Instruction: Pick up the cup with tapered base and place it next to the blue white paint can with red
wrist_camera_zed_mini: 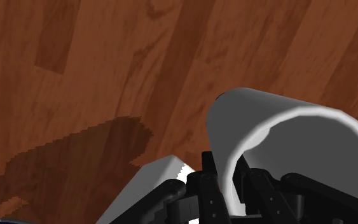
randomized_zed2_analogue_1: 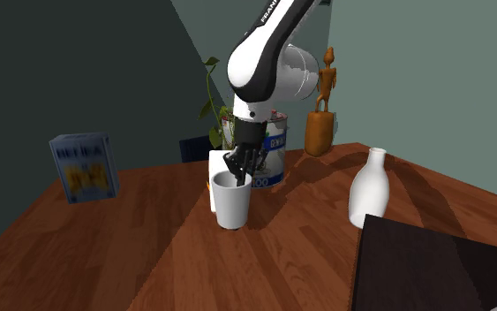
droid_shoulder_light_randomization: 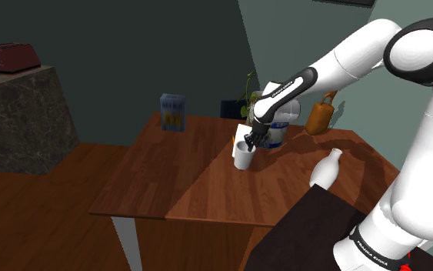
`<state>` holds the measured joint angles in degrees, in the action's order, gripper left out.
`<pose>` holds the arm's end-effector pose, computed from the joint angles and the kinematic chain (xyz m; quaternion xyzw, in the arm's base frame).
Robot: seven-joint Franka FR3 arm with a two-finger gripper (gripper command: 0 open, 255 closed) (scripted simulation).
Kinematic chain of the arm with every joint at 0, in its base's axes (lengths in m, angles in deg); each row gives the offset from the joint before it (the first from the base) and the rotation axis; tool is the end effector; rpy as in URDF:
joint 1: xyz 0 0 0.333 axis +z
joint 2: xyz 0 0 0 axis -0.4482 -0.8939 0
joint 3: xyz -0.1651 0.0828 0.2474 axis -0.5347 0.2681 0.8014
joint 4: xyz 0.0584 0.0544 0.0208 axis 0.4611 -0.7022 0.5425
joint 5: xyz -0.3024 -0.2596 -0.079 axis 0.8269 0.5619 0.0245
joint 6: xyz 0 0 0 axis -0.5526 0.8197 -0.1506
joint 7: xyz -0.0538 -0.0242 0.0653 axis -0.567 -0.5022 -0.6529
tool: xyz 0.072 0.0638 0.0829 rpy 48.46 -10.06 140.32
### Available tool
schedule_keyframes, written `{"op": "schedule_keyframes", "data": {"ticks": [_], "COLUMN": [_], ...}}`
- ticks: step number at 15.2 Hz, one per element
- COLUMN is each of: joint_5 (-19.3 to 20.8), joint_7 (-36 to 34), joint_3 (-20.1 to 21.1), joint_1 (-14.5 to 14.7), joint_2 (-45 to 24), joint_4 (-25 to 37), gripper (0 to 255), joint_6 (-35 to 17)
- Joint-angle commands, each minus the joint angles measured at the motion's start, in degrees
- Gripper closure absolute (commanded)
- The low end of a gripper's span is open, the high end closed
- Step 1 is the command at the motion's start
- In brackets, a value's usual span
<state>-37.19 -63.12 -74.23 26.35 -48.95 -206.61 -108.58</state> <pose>0.5323 -0.0920 0.2216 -0.9861 0.1553 -0.0409 0.0420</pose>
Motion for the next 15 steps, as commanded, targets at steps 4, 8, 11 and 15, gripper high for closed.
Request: {"op": "schedule_keyframes", "data": {"ticks": [4, 8, 11, 15], "joint_5": [1.75, 3.05, 3.92, 4.94], "joint_7": [-1.44, -2.53, -3.28, -4.18], "joint_3": [-0.63, -0.97, -1.14, -1.29], "joint_1": [0.30, 0.45, 0.52, 0.57], "joint_2": [2.97, 5.34, 7.00, 9.07], "joint_4": [0.62, 1.18, 1.75, 2.69], "gripper": [255, 255, 255, 255], "joint_6": [3.47, 6.30, 8.45, 11.37]}}
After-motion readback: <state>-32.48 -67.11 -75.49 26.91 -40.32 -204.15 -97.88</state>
